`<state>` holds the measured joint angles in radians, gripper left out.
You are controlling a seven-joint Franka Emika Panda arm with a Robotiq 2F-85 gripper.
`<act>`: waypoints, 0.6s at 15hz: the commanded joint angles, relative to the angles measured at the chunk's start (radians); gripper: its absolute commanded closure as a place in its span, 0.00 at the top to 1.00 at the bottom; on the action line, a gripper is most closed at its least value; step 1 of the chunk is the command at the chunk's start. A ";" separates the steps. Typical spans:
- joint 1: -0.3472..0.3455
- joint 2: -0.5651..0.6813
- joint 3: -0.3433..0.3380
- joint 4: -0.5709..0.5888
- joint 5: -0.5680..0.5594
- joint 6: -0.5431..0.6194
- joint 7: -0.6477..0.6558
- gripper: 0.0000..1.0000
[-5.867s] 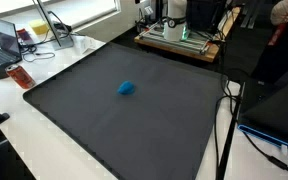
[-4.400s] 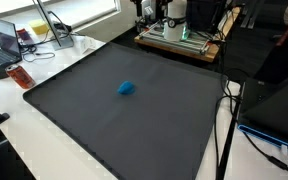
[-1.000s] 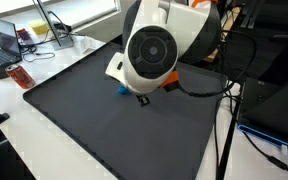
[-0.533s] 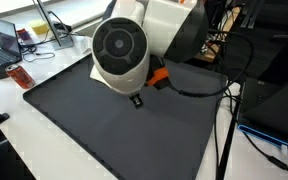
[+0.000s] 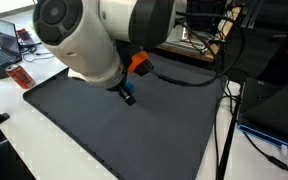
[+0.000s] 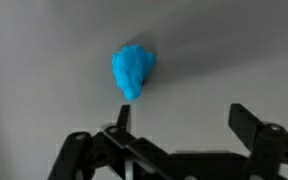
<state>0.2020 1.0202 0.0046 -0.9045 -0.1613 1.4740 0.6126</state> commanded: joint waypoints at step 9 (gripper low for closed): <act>-0.150 0.020 0.060 0.088 0.109 -0.101 -0.283 1.00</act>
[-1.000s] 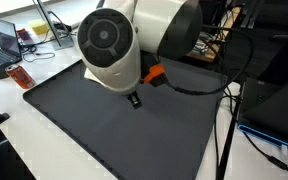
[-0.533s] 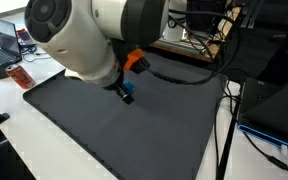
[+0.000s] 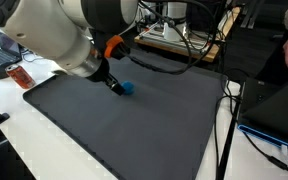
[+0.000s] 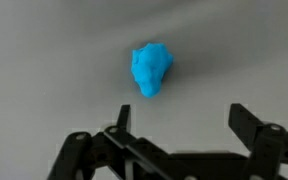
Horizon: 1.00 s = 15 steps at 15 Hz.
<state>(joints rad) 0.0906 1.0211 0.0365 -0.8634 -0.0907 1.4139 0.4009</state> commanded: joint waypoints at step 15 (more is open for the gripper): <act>-0.228 -0.019 0.099 -0.031 0.168 0.004 -0.334 1.00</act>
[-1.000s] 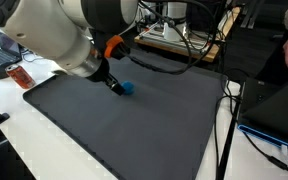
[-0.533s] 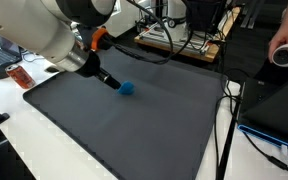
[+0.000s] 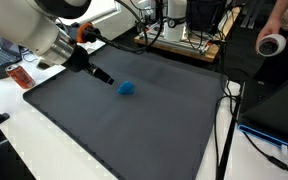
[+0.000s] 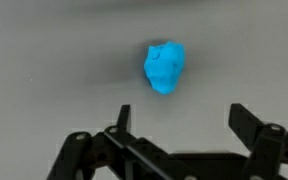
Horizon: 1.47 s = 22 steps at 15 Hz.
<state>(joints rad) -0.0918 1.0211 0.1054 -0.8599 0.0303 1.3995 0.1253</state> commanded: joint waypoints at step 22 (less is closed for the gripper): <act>-0.198 -0.453 -0.020 -0.773 0.214 0.496 -0.478 1.00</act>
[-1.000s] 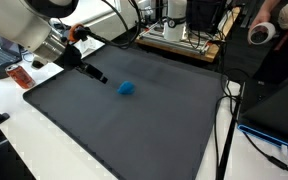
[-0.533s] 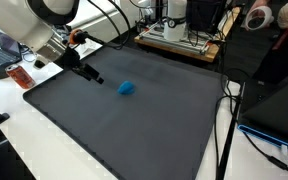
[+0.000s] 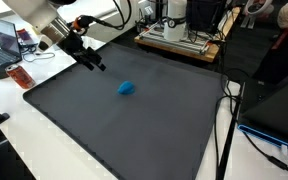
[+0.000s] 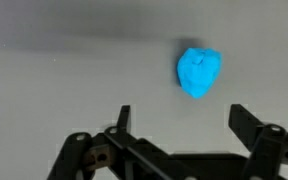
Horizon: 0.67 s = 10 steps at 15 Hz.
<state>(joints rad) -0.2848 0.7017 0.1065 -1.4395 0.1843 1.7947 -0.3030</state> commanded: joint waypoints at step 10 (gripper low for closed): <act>-0.007 -0.338 -0.046 -0.571 0.209 0.395 -0.188 1.00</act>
<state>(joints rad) -0.2848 0.4496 0.0648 -1.8810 0.3199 2.1143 -0.4215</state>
